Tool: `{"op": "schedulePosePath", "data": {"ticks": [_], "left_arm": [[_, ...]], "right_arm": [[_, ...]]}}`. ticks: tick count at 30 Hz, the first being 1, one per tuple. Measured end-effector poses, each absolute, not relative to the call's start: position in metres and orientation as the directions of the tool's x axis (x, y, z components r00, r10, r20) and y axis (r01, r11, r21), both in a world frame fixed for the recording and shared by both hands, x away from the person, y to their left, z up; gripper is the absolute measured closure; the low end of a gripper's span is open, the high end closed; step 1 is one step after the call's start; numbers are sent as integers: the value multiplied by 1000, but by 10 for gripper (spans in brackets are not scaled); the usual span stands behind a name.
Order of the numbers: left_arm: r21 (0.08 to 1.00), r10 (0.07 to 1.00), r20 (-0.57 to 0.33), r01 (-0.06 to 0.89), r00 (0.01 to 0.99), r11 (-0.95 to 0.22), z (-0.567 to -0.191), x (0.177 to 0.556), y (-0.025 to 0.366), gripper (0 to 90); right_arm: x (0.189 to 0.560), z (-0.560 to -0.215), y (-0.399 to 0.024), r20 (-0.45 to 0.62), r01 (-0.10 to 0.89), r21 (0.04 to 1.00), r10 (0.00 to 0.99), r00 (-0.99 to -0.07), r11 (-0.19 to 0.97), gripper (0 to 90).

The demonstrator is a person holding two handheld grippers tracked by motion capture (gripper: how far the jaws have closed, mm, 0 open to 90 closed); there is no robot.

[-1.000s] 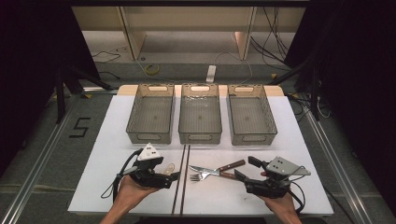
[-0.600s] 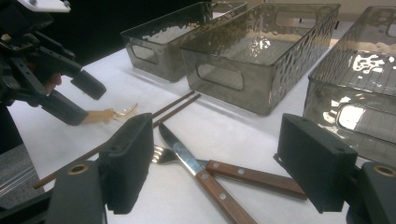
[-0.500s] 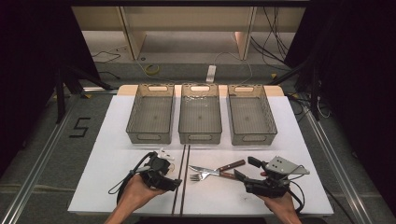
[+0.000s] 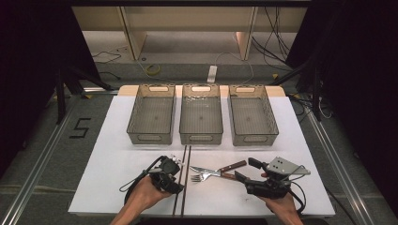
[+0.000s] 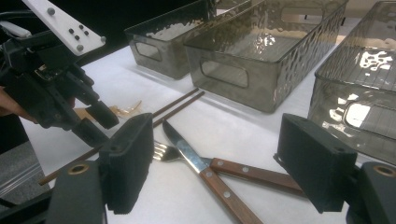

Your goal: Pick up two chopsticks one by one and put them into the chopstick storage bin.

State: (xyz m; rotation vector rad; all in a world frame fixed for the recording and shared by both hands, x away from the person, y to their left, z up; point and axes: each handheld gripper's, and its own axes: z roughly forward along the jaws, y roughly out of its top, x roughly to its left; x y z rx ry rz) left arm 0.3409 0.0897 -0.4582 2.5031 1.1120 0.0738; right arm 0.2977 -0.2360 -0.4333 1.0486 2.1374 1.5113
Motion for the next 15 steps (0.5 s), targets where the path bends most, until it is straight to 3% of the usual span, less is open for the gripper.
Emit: {"op": "schedulePosePath", "data": {"ticks": [15], "left_arm": [[334, 699, -77, 679, 711, -654, -464, 341, 82, 594]], "right_arm": [[297, -433, -235, 137, 374, 910, 720, -680, 180, 279]]}}
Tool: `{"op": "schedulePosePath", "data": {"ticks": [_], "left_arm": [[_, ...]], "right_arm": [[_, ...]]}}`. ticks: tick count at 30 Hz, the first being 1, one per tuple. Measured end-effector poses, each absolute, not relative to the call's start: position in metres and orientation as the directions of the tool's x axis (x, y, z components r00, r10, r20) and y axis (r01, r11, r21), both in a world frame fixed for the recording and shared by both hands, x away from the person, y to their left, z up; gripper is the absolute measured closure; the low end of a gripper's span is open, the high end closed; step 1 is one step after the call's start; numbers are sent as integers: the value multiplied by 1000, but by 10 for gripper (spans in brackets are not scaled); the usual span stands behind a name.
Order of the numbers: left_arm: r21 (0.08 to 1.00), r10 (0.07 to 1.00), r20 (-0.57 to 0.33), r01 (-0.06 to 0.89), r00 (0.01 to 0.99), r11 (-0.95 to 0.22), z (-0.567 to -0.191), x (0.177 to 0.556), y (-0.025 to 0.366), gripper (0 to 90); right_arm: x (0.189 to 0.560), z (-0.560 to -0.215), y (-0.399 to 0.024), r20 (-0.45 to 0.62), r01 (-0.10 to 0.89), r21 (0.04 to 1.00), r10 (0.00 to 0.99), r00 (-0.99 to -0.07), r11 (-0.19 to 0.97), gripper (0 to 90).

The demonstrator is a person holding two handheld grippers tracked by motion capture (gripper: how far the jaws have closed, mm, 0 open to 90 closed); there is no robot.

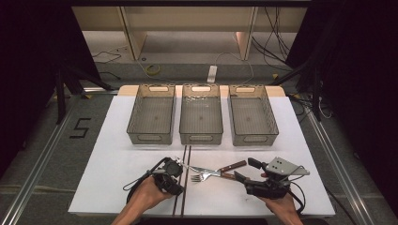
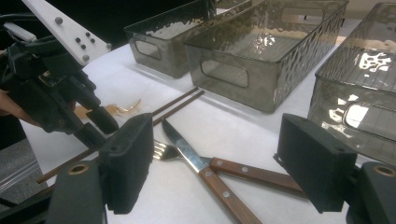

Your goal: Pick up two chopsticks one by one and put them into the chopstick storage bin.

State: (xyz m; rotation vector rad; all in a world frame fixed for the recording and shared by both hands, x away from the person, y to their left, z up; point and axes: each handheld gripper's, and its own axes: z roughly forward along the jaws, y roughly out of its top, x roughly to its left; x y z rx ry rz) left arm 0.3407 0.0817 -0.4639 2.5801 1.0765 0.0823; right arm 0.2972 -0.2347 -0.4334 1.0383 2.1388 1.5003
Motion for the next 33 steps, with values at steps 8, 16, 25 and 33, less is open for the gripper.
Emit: {"op": "schedulePosePath", "data": {"ticks": [8, 16, 25, 33], "left_arm": [[326, 691, -43, 664, 722, -673, -464, 341, 80, 651], [317, 692, -68, 674, 718, -668, -463, 343, 83, 674], [298, 692, -56, 674, 719, -676, -463, 342, 82, 675], [291, 691, -23, 666, 723, -687, -463, 340, 77, 653]], "right_arm": [[297, -433, -235, 136, 373, 910, 720, -681, 181, 279], [297, -433, -235, 136, 373, 910, 719, -681, 181, 280], [297, -433, -235, 135, 373, 910, 720, -681, 183, 281], [297, -433, -235, 132, 372, 910, 720, -681, 184, 282]]}}
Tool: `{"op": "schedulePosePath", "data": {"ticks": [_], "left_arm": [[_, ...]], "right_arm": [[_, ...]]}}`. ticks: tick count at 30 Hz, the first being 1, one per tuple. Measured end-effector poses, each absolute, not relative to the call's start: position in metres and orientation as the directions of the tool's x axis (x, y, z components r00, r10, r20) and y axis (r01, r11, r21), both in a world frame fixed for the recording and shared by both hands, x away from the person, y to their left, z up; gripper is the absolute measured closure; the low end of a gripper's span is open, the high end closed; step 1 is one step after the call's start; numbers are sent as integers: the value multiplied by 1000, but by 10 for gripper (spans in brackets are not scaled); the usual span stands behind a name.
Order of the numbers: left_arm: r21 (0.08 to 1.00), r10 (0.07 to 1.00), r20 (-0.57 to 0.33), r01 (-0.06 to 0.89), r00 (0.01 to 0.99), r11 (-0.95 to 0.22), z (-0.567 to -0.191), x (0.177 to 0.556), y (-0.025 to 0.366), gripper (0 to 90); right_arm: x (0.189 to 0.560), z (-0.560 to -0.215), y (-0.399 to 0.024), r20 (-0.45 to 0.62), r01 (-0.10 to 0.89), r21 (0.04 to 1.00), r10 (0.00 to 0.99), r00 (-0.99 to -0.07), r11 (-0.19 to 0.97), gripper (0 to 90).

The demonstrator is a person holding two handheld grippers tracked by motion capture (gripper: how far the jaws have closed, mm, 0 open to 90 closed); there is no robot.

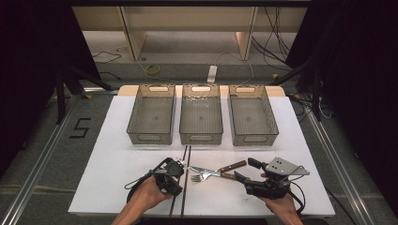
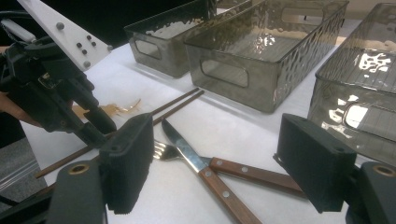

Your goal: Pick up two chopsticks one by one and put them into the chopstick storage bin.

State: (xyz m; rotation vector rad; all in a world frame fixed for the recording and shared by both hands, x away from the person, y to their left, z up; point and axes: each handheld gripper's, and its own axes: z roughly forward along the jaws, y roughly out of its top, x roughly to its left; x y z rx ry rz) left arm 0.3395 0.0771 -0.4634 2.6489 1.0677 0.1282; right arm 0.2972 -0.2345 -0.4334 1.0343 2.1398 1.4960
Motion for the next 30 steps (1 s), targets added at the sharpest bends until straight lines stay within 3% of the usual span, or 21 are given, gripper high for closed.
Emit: {"op": "schedulePosePath", "data": {"ticks": [7, 30], "left_arm": [[280, 685, -17, 661, 728, -696, -463, 340, 77, 665], [262, 711, -54, 697, 701, -667, -462, 345, 91, 836]], "right_arm": [[297, -433, -235, 132, 373, 909, 721, -681, 185, 283], [297, -433, -234, 131, 372, 908, 716, -686, 191, 289]]}}
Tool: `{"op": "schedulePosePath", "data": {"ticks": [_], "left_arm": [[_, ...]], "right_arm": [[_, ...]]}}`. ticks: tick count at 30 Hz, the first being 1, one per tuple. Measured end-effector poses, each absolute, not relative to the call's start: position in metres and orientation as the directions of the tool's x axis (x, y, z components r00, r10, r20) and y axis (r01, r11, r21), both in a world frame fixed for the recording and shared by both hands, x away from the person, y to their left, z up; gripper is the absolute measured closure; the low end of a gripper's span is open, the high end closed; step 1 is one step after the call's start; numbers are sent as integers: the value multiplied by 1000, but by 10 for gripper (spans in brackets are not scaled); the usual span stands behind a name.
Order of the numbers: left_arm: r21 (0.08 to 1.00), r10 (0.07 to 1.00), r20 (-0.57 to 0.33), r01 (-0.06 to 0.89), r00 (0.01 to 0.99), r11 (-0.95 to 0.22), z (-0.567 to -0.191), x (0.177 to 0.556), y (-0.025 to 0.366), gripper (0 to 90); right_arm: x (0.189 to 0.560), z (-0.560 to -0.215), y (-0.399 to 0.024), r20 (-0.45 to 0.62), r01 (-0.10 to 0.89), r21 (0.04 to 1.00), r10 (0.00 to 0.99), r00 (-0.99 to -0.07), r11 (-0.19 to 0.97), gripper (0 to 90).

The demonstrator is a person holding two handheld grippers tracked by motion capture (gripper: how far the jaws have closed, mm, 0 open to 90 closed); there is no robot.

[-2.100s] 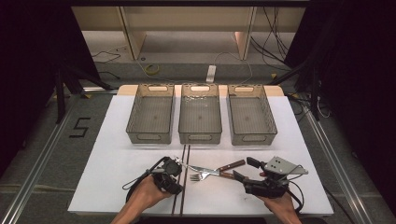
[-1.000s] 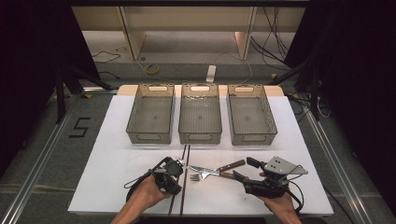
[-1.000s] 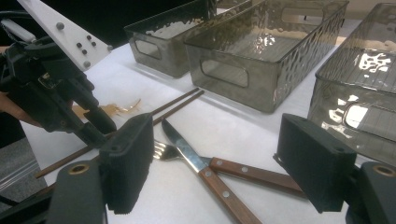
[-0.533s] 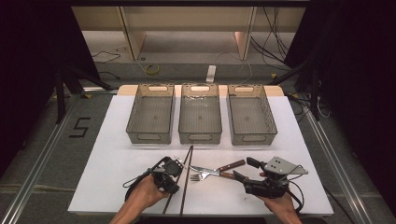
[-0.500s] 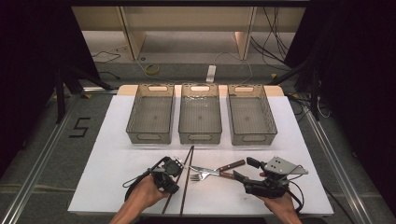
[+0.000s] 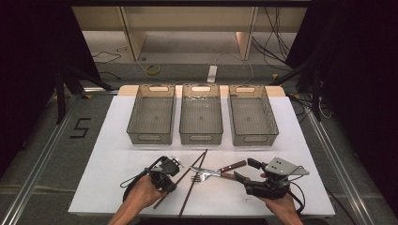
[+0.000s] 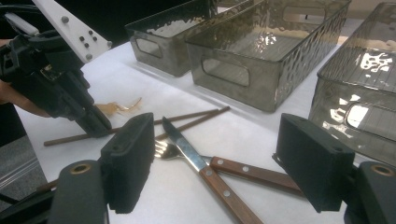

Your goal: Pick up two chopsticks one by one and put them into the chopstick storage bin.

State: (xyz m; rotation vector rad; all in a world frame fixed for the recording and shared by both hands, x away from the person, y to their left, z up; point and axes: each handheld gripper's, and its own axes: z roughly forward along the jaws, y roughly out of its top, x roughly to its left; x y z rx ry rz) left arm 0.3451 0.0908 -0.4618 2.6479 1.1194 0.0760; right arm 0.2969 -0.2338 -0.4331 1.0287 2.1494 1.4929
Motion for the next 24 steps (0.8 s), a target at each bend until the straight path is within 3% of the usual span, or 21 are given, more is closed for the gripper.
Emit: {"op": "schedulePosePath", "data": {"ticks": [7, 24], "left_arm": [[272, 721, -79, 710, 689, -649, -462, 346, 94, 843], [317, 727, -42, 700, 685, -640, -451, 348, 104, 845]], "right_arm": [[297, -433, -234, 131, 372, 908, 715, -686, 191, 289], [297, -433, -234, 134, 373, 908, 713, -688, 190, 289]]}}
